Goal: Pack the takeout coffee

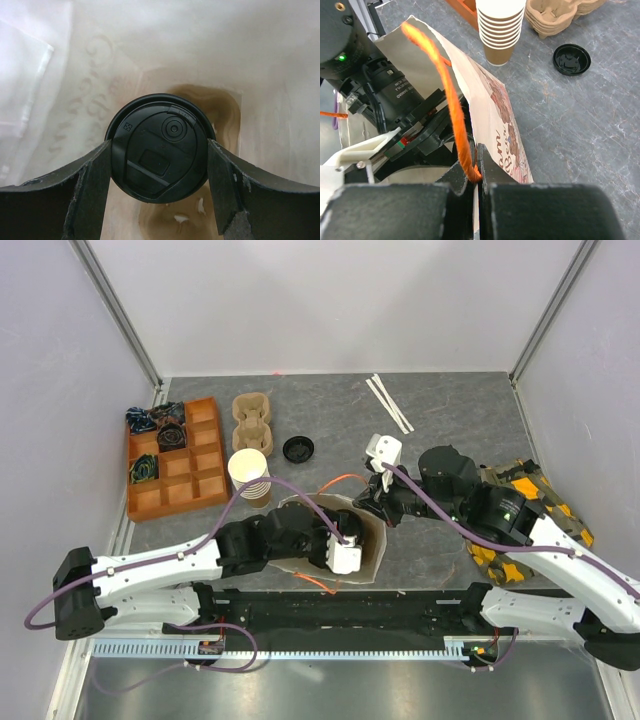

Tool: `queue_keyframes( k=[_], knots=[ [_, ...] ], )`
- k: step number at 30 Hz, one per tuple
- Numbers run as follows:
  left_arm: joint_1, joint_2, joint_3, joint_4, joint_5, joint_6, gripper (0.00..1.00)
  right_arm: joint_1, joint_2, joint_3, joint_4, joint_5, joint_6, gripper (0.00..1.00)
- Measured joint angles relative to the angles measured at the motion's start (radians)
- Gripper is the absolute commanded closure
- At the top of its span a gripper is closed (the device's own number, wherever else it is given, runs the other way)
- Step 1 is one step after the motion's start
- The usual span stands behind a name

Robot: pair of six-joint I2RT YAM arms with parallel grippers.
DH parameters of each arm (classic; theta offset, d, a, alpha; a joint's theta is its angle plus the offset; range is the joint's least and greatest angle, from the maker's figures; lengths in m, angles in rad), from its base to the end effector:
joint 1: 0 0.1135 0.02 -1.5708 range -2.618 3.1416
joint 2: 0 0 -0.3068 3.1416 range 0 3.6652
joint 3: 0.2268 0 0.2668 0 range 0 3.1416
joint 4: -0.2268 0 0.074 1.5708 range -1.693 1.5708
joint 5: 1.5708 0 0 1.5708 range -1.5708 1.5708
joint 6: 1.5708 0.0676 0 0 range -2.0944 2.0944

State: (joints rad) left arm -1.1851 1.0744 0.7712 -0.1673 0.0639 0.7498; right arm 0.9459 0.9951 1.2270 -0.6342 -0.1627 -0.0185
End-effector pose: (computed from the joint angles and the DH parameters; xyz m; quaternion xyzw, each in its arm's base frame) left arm 0.0961 -0.2481 0.2988 0.7111 0.4697 -0.1394 0.5043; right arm 0.1208 0.1862 0.4339 -0.4252 0.7158 0.3065 0.4614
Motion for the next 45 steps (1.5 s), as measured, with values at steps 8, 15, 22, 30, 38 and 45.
queue_keyframes(
  k=[8, 15, 22, 30, 38, 45],
  knots=[
    [0.0, 0.005, -0.025, 0.007, 0.003, -0.001, 0.8, 0.028, -0.01, -0.01, 0.0, 0.016, -0.006, 1.0],
    [-0.002, -0.031, -0.024, -0.029, 0.026, -0.003, 0.8, 0.069, -0.014, -0.01, 0.009, 0.068, -0.04, 1.0],
    [-0.017, -0.082, -0.011, -0.066, 0.025, -0.012, 0.8, 0.099, -0.026, -0.01, 0.047, 0.135, -0.097, 1.0],
    [-0.017, -0.065, 0.012, -0.074, 0.014, -0.076, 0.8, 0.156, -0.038, -0.046, 0.097, 0.209, -0.198, 1.0],
    [-0.017, -0.017, 0.013, -0.052, -0.037, -0.158, 0.8, 0.19, -0.044, -0.077, 0.104, 0.227, -0.226, 1.0],
    [-0.018, -0.016, -0.008, 0.013, -0.034, -0.185, 0.8, 0.193, -0.056, -0.091, 0.107, 0.23, -0.225, 1.0]
  ],
)
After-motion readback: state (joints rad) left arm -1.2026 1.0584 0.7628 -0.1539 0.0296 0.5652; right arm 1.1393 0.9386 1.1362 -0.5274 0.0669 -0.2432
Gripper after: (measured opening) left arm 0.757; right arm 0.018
